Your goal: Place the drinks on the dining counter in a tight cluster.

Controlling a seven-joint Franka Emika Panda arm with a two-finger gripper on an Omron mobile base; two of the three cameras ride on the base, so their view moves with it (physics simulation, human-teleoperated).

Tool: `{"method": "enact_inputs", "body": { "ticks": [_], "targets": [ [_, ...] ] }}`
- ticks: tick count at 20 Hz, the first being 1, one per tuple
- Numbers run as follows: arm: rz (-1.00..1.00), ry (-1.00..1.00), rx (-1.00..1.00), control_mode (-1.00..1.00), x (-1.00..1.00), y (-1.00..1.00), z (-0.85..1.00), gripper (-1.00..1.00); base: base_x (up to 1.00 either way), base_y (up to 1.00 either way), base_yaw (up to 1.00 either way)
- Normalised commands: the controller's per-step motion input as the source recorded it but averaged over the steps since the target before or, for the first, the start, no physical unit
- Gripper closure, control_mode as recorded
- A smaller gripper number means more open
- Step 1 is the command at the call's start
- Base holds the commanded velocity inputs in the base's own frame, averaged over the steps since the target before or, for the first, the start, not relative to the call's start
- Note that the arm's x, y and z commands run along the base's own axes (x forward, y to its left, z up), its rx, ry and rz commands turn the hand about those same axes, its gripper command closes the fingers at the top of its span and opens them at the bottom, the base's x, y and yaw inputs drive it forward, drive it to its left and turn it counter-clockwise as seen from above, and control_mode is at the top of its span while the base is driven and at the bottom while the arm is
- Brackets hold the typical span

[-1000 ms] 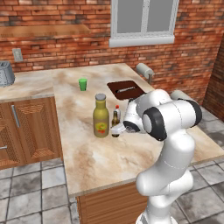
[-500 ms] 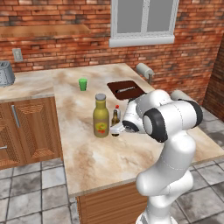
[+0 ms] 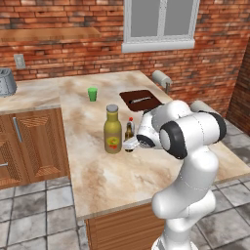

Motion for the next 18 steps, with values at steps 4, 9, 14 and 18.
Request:
{"method": "enact_inputs", "body": {
  "ticks": [4, 9, 14, 18],
  "targets": [
    [0.0, 0.0, 0.0, -1.0, 0.0, 0.0, 0.0, -1.0, 0.0, 0.0, 0.0],
    [0.0, 0.0, 0.0, -1.0, 0.0, 0.0, 0.0, -1.0, 0.0, 0.0, 0.0],
    [0.0, 0.05, 0.0, -1.0, -0.14, 0.0, -0.05, -1.0, 0.0, 0.0, 0.0],
    [0.0, 0.05, 0.0, -1.0, -0.19, 0.0, -0.04, -1.0, 0.0, 0.0, 0.0]
  ]
}}
